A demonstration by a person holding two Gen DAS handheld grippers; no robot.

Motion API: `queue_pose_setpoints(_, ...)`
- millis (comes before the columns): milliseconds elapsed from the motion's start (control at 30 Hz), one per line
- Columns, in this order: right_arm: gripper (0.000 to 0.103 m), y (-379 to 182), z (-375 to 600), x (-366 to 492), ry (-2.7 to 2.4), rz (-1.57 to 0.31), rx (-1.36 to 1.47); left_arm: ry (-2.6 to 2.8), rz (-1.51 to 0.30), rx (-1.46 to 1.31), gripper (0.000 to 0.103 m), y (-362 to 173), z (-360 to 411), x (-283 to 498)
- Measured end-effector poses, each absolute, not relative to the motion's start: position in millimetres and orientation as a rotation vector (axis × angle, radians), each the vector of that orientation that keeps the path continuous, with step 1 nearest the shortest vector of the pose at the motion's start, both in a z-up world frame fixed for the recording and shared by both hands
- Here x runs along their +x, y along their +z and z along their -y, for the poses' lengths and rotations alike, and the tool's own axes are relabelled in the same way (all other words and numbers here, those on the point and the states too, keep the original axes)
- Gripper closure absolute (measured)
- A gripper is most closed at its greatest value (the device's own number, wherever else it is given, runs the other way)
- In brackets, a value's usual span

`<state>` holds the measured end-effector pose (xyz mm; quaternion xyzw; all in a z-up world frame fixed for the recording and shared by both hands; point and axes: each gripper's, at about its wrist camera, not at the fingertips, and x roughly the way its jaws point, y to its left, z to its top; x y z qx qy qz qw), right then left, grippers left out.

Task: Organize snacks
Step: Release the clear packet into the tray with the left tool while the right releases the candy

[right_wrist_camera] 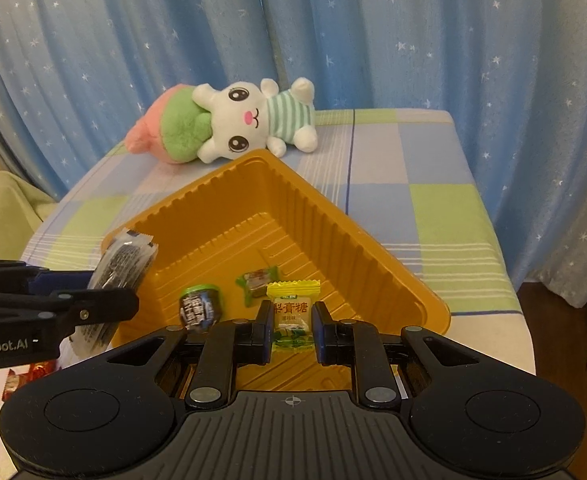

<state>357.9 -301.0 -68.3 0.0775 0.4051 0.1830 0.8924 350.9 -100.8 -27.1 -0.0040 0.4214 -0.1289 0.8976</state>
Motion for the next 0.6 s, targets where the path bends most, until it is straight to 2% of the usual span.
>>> queue_pose_setpoints(600, 0.082, -68, 325, 363, 0.357, -0.821, 0.254, -0.282, -0.889, 0.0, 0.068, -34, 118, 359)
